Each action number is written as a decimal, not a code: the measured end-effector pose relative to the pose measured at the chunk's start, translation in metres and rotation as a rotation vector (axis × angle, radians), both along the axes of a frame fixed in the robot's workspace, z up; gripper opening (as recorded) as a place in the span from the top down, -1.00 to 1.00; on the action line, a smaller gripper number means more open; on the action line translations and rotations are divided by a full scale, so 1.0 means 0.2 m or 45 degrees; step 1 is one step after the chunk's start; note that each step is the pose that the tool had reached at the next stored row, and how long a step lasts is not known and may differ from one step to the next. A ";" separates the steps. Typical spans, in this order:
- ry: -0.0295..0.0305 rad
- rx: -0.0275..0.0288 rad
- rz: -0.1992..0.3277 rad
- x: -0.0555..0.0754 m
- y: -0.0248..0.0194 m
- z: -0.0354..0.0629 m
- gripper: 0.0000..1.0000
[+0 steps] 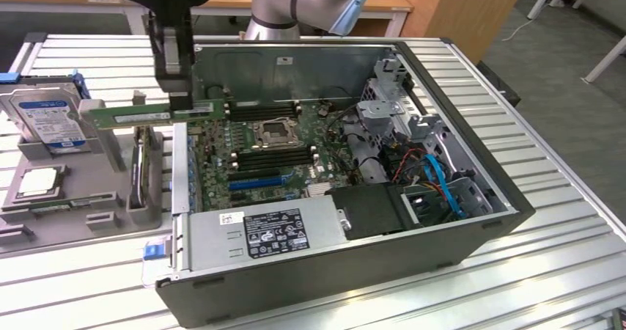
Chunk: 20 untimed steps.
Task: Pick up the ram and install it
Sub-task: 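Pick up the ram and move it above insertion slot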
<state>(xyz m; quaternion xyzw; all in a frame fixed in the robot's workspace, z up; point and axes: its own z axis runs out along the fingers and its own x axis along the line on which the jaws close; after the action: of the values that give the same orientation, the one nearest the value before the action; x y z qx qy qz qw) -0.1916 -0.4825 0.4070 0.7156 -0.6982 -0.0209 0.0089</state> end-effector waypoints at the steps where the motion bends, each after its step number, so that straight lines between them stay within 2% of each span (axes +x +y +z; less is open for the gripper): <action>1: 0.0000 -0.0001 0.000 0.01 0.000 0.000 0.77; 20: 0.0000 0.0000 0.000 0.19 0.000 0.000 0.77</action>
<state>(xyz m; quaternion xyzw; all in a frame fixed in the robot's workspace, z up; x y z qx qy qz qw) -0.1545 -0.4825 0.4070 0.7156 -0.6982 -0.0209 0.0089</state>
